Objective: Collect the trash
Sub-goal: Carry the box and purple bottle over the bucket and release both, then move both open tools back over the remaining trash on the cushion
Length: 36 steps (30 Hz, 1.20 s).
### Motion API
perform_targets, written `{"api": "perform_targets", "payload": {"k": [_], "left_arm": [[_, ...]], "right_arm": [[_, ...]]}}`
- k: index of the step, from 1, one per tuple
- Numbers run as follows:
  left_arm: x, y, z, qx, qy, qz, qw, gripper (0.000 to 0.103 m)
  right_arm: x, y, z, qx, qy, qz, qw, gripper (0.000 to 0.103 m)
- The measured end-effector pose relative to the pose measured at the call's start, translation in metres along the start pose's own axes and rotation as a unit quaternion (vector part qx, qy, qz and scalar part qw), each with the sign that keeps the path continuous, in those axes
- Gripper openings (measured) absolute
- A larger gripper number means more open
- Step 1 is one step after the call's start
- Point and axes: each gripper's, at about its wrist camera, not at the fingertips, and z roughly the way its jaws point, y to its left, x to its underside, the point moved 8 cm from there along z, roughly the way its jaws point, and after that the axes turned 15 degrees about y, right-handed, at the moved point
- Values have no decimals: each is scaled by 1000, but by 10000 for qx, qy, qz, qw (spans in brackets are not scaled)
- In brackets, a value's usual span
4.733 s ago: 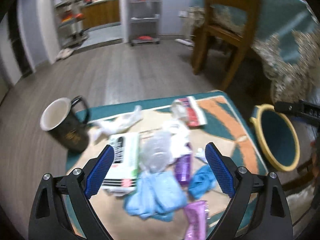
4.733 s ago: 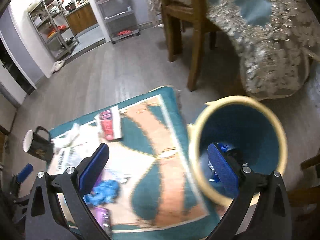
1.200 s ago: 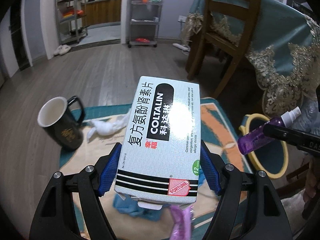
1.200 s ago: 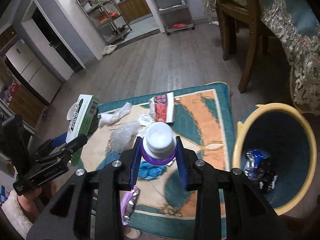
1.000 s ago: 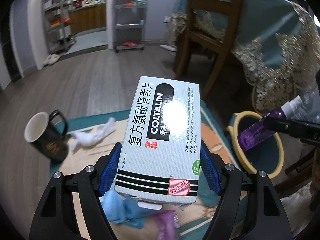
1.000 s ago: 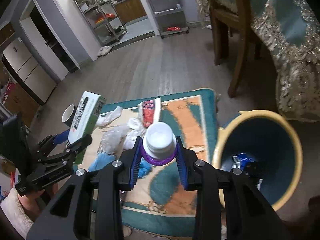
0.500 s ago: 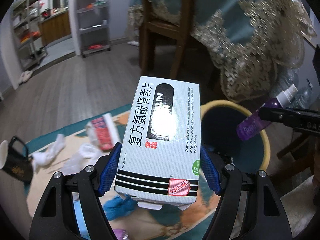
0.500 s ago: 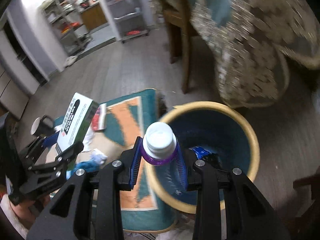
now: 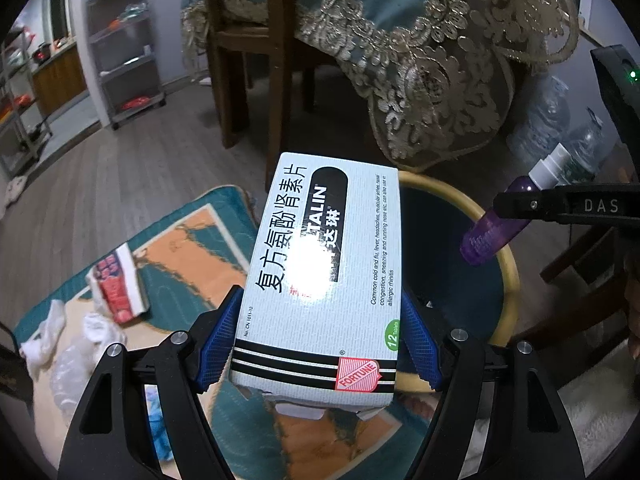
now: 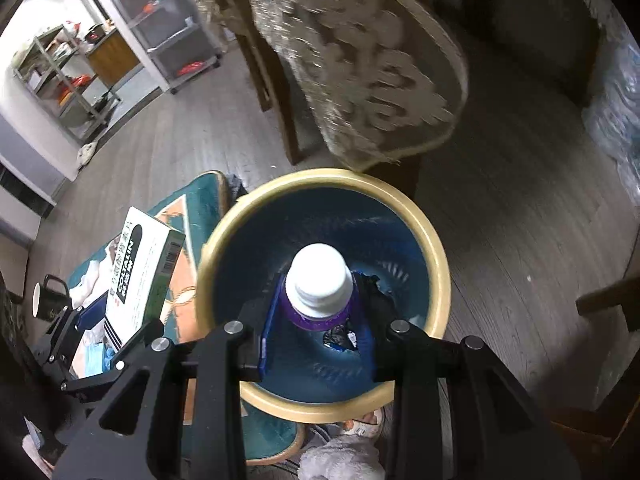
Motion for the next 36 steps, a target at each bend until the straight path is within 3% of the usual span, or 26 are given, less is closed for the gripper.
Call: {"api": "perform_targets", "payload": {"k": [13,17,22,29,36], "left_arm": [[-7,-14,20,137,44,39,9999,76],[-8,-14,19,145,-4,28,9999,76],[-7,-8,15,123,-27,-68,9999,80],[1,9,8,18,-25,-151,9999,80],[11,34,-7,-149,-68,-320,9994,83]], "right_arm": [[0,-10,5,38,77,126,9999,32],[-2,-10,0,-58,-70,182,9998,33],[-6,-10,-9,5,-299,191,9994,55],[-12,-2,-13,-153,-348,342,9987,70],[-16,40,-25,-430,-491,202,9977,89]]}}
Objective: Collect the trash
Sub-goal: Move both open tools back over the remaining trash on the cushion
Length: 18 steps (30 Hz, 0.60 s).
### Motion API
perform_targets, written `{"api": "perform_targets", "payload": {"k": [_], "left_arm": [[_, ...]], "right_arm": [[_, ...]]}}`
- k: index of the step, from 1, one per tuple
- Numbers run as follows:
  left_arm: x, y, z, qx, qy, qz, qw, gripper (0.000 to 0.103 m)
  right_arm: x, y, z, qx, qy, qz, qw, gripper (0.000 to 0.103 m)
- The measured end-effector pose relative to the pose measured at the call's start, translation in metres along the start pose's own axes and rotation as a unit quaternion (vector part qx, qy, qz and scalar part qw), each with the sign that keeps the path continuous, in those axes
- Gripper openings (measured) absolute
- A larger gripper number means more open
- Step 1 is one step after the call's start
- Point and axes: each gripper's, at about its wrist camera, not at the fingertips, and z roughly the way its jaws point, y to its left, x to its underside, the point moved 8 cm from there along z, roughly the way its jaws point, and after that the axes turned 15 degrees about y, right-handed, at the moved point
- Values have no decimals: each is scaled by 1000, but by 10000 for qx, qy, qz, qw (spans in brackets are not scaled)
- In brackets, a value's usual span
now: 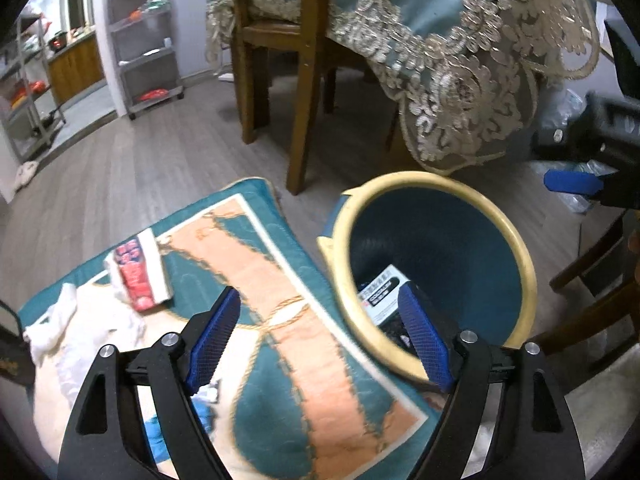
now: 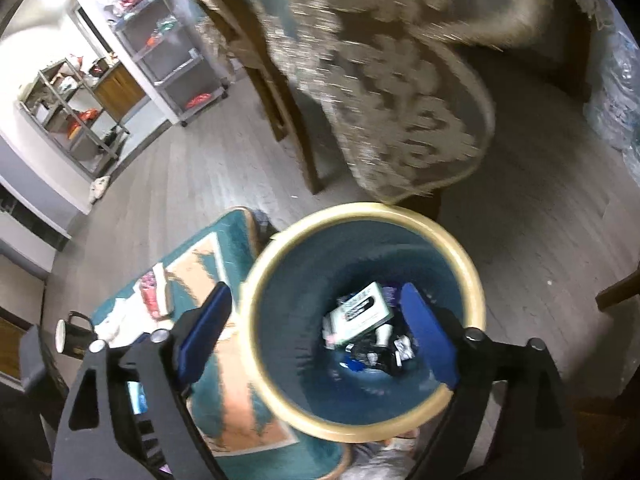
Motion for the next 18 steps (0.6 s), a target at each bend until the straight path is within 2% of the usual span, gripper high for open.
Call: {"api": "perform_targets", "payload": {"k": [4,10,13,18], "left_arm": [[5,17,-16,-87,-61,-31,9999,84],[11,44,-47,-266,-124,160,9994,84],[13,61,-64,-436,-129,317,9985,84],[5,97,-103,-440,-270,218,9984,85]], "right_arm": [[1,33,-2,-66,-52,-273,9996,91],[-3,75,-4,-93,-150,-647,9977,93],[-5,94,-2,-248,-149,-706,9971,94],[-6,122,8,-300,-73,-1007,9944,94]]}}
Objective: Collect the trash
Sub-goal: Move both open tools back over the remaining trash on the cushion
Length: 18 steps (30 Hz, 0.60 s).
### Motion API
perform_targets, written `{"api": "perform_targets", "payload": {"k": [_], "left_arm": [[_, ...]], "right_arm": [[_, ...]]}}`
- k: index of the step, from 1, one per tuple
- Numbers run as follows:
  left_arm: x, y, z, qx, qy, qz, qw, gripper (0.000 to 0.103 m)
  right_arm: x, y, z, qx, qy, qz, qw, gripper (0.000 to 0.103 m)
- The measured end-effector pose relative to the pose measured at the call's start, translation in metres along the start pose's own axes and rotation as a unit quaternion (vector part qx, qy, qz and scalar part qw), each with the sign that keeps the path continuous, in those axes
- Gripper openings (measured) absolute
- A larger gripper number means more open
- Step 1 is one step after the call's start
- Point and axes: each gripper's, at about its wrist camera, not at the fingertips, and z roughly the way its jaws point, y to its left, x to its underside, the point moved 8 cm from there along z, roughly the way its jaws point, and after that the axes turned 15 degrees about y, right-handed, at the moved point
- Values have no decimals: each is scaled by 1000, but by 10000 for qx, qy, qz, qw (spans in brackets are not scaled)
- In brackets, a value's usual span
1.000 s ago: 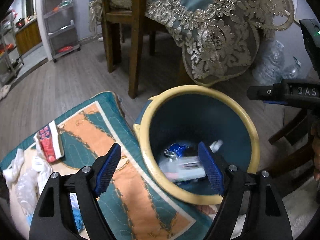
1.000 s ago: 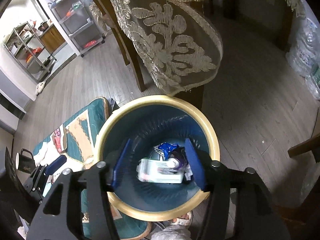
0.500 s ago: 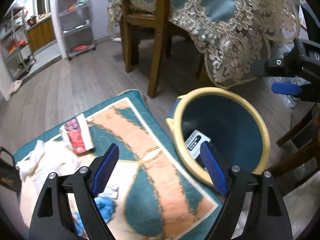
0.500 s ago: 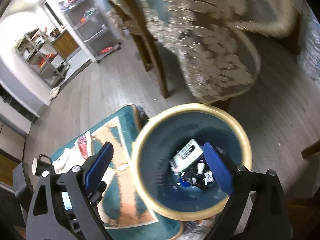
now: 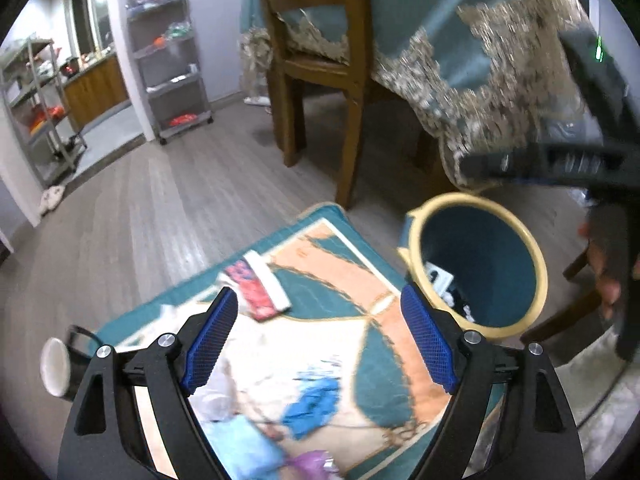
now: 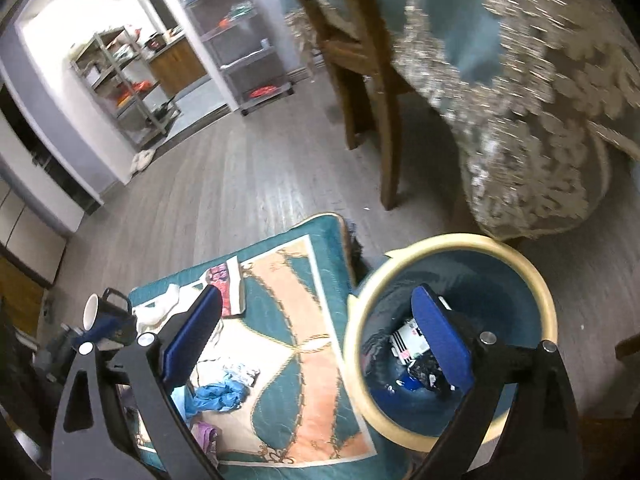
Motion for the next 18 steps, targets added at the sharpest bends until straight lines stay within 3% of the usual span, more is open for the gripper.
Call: {"api": "perform_targets", "payload": {"k": [4,7,11,18], "left_arm": [[-2,34,-19,-305,-94,57,9995,87],[7,61,-19,-419,-101,-188,9989,88],[31,93,-5,-290,45,-731,9969,88],[61,123,10,-410,347,-695,9961,88]], "right_arm": [[-4,18,8,124,12,-277,9995,94],[-6,26,19,262,88,-482,9985,94],[-9,34,36,536,158,-782,9954,94],[-2,72,74,657,476,-1431,9864,94]]}}
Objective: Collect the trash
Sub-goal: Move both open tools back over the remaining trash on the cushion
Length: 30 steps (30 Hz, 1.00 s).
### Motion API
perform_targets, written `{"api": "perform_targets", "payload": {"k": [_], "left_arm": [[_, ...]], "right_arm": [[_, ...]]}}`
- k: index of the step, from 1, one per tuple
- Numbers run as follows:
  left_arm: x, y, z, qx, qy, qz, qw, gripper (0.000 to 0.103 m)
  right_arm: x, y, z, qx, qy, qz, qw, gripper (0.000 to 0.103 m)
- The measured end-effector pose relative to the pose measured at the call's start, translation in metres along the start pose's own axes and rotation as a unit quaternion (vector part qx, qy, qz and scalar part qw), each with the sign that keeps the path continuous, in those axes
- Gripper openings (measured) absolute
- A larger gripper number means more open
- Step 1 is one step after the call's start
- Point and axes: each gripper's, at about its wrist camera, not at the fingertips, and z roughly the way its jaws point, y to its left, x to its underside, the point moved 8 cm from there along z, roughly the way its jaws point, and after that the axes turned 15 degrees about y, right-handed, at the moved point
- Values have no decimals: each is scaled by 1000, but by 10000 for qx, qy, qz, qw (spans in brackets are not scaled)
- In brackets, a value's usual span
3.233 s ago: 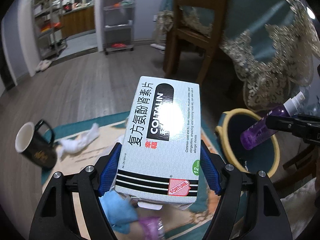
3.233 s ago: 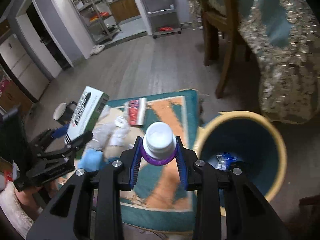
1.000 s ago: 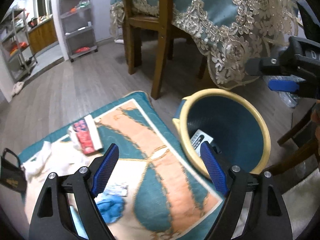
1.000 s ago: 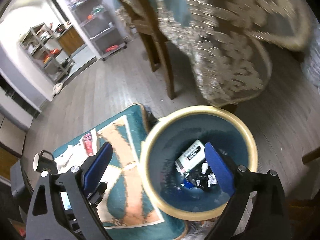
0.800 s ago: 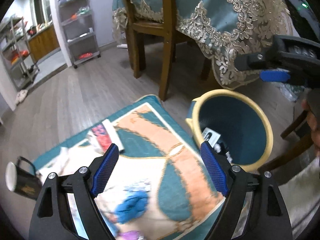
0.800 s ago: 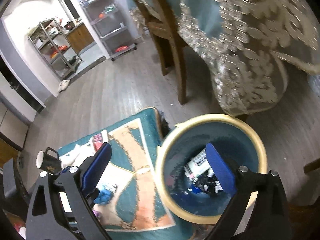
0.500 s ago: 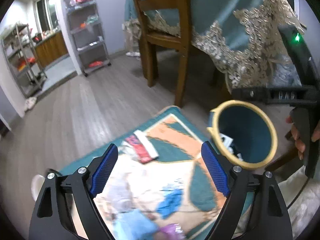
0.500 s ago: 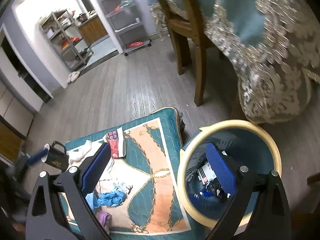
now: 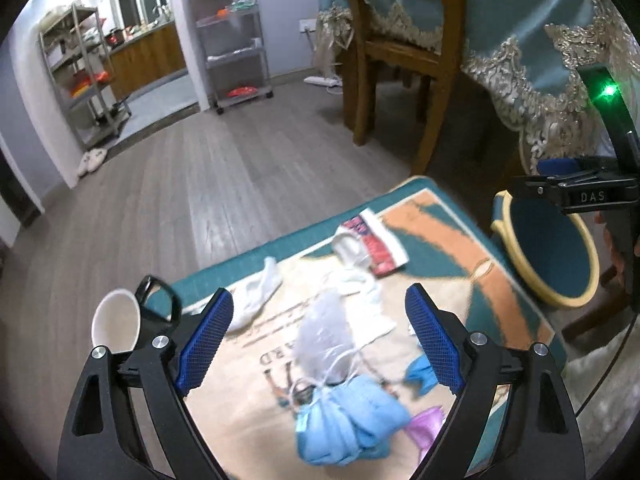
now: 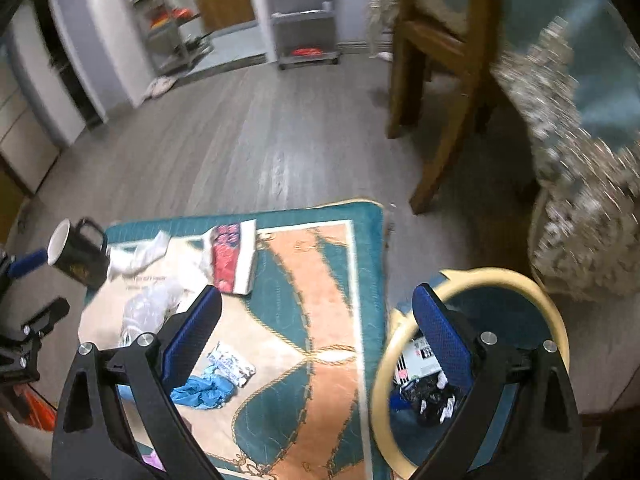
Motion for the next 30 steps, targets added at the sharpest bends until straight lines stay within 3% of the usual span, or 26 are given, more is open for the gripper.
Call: {"api": "perform_targets", "payload": {"k": [10,13,17,22,24,28,30], "left_arm": [[32,30,35,-83,485,-142,9987,88],[39,41,52,-106,708,-273,9971,88],[35,38,67,201,808,-519,9952,88],[28,22,86,246,948,-387,9944,87],[29,15,94,366,1089,-321,9929,71],[36,2,109,621,1388,-172,9882,52],[39,0,113,680,1468,-138,9867,34]], "right_arm": [[2,64,49,100,448,-1003,9939,94],[-1,70,62,1,558,-992,9935,94],[-11,70,78,-250,655,-722,9949,94],[-24,72,95,-296,632,-587,9958,94],[-29,74,101,-338,585,-579,9960,92],[-39,84,108,-543,496,-679,9950,78],[-43,93,115,-656,511,-747,9937,73]]}}
